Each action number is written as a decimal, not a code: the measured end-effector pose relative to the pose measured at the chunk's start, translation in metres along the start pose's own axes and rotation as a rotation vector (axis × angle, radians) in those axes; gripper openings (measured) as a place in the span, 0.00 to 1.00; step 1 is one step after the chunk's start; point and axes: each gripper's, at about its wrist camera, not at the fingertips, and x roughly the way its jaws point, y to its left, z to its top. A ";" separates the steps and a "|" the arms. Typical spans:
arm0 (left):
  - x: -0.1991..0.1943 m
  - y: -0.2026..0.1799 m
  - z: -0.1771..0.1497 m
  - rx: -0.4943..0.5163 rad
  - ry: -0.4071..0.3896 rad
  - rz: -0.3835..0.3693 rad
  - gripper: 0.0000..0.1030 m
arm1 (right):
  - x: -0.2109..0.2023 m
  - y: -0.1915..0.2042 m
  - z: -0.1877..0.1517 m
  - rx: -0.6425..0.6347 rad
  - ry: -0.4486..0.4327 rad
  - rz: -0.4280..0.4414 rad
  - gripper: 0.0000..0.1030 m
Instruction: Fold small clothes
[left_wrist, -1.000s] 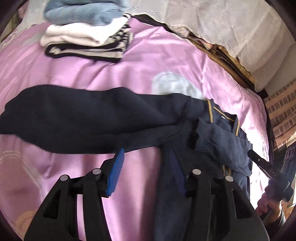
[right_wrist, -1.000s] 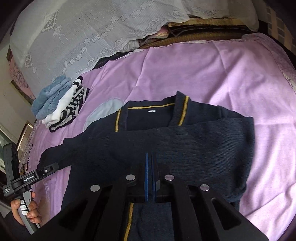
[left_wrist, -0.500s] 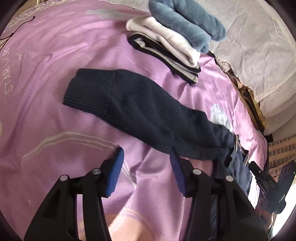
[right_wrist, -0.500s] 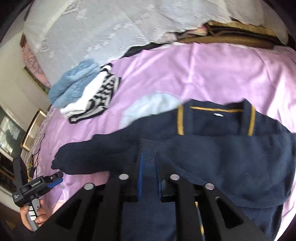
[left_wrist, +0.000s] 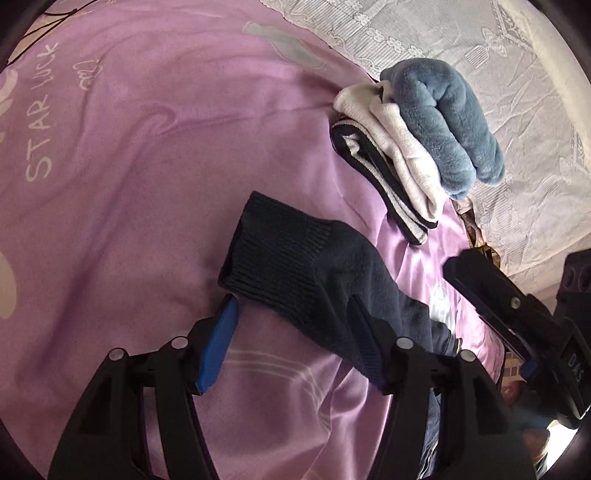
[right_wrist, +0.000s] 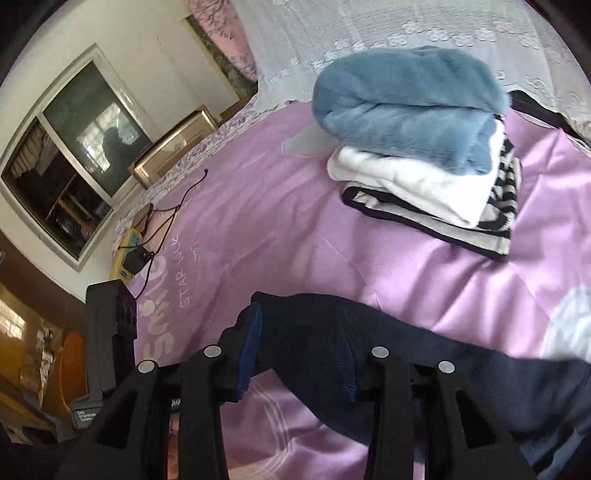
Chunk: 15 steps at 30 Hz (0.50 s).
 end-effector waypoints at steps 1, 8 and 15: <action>0.001 0.001 0.001 -0.005 -0.006 -0.006 0.57 | 0.011 0.002 0.006 -0.014 0.026 0.002 0.38; 0.005 0.010 0.007 -0.008 -0.028 -0.036 0.50 | 0.064 0.008 0.023 -0.106 0.161 0.010 0.38; 0.010 0.008 0.011 0.023 -0.042 -0.022 0.49 | 0.094 0.019 0.035 -0.228 0.276 0.067 0.38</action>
